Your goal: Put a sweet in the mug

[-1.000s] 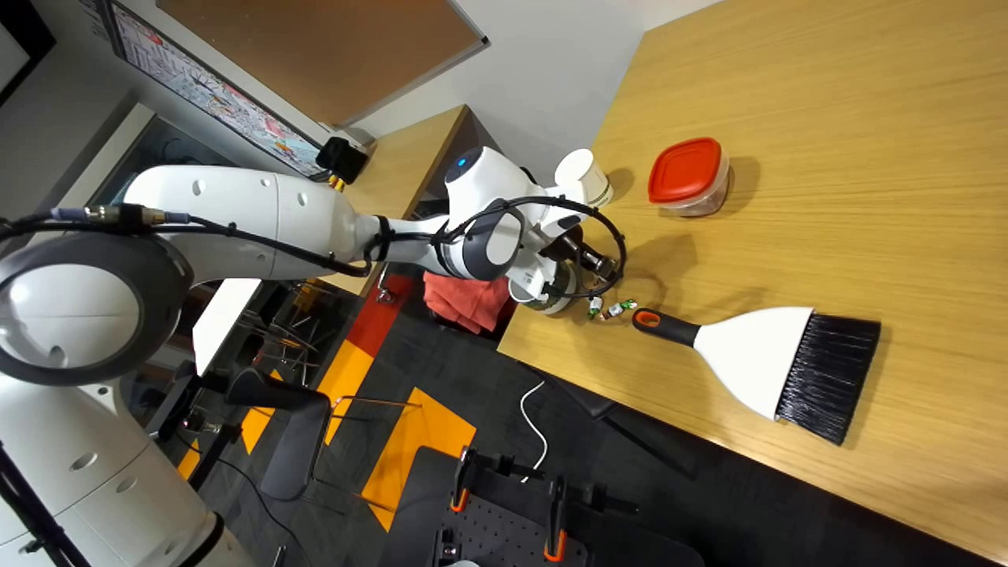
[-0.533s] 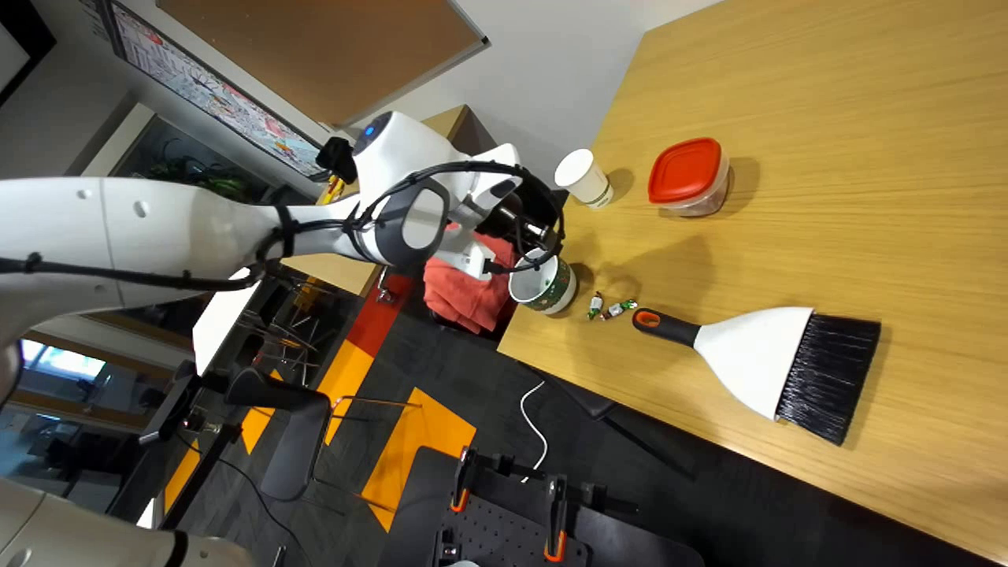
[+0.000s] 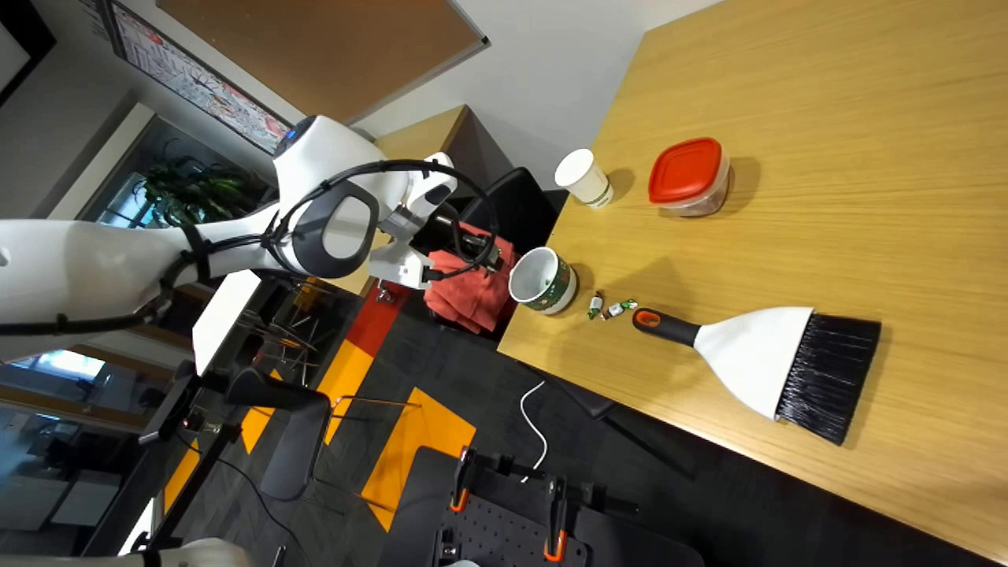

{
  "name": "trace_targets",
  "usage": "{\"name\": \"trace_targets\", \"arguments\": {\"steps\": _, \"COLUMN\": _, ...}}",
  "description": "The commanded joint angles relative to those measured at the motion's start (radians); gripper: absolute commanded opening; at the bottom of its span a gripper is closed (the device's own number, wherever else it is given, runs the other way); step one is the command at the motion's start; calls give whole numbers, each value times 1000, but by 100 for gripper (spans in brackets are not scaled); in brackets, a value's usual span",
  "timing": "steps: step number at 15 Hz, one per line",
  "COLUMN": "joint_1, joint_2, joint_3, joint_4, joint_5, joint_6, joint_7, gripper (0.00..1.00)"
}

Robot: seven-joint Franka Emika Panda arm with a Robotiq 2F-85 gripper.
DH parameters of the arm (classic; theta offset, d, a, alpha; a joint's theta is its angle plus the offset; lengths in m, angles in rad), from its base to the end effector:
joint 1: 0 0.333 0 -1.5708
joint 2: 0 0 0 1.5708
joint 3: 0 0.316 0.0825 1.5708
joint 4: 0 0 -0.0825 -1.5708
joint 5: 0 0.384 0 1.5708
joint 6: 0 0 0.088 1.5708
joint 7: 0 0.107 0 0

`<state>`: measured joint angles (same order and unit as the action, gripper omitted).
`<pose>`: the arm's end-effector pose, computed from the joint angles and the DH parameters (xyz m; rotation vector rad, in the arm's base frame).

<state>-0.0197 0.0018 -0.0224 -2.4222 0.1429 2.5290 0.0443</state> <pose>0.4959 -0.0224 0.3165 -3.0341 0.3030 -0.1598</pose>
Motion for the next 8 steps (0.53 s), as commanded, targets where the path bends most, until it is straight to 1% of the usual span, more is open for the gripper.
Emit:
{"name": "trace_targets", "arguments": {"steps": 1, "joint_1": 11, "joint_2": 7, "joint_3": 11, "joint_4": -42, "joint_5": 0, "joint_6": 73, "joint_7": -4, "gripper": 6}}
{"name": "trace_targets", "arguments": {"steps": 3, "joint_1": 14, "joint_2": 34, "joint_3": 17, "joint_4": -58, "joint_5": -12, "joint_6": 136, "joint_7": 9, "gripper": 6}}
{"name": "trace_targets", "arguments": {"steps": 5, "joint_1": 17, "joint_2": 64, "joint_3": 20, "joint_4": -77, "joint_5": -15, "joint_6": 232, "joint_7": 9, "gripper": 6}}
{"name": "trace_targets", "arguments": {"steps": 8, "joint_1": 20, "joint_2": 123, "joint_3": 27, "joint_4": -86, "joint_5": 12, "joint_6": 332, "joint_7": -8, "gripper": 6}}
